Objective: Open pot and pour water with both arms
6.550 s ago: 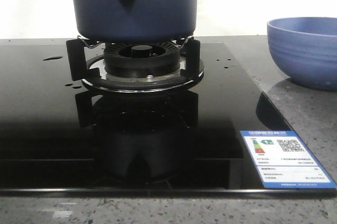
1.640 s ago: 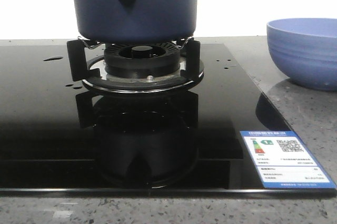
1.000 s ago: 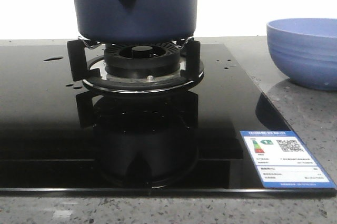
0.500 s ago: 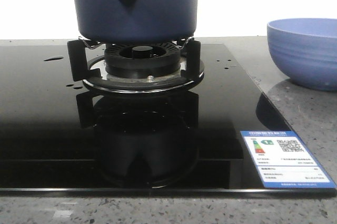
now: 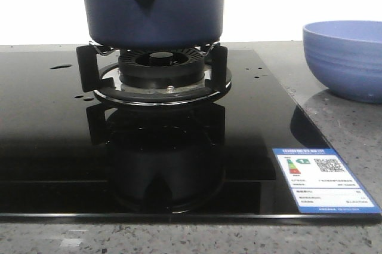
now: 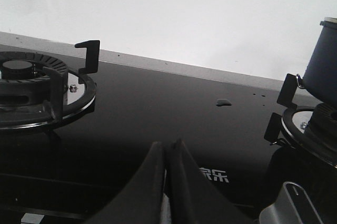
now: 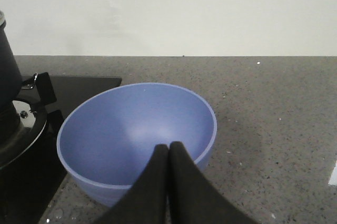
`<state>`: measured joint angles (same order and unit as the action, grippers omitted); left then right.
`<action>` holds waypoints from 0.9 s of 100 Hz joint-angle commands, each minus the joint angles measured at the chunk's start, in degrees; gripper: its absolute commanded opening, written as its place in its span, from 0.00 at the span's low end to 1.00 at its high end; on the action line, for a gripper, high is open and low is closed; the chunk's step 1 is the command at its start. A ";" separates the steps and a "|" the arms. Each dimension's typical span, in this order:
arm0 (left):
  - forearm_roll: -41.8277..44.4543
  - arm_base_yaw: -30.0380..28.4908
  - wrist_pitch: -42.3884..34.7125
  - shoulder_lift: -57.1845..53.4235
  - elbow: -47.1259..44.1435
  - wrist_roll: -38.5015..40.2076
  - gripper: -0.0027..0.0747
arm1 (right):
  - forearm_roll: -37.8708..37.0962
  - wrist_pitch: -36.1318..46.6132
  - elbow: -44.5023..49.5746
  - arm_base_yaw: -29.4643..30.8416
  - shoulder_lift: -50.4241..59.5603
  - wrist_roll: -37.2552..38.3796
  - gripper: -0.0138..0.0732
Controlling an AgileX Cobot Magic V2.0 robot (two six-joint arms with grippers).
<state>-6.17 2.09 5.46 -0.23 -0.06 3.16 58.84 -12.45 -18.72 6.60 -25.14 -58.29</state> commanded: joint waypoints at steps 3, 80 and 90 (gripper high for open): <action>-0.42 -0.21 -4.46 -1.52 -1.88 0.55 0.01 | -1.92 3.40 -1.65 0.10 -0.07 4.27 0.09; -0.42 -0.21 -4.46 -1.52 -1.88 0.55 0.01 | -59.79 8.62 20.85 -2.32 26.59 60.28 0.09; -0.42 -0.21 -4.46 -1.52 -1.88 0.55 0.01 | -59.94 8.57 20.85 -2.32 26.74 60.28 0.09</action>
<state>-6.17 2.09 5.36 -0.23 -0.06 3.16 0.00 -7.18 0.55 4.41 0.33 1.91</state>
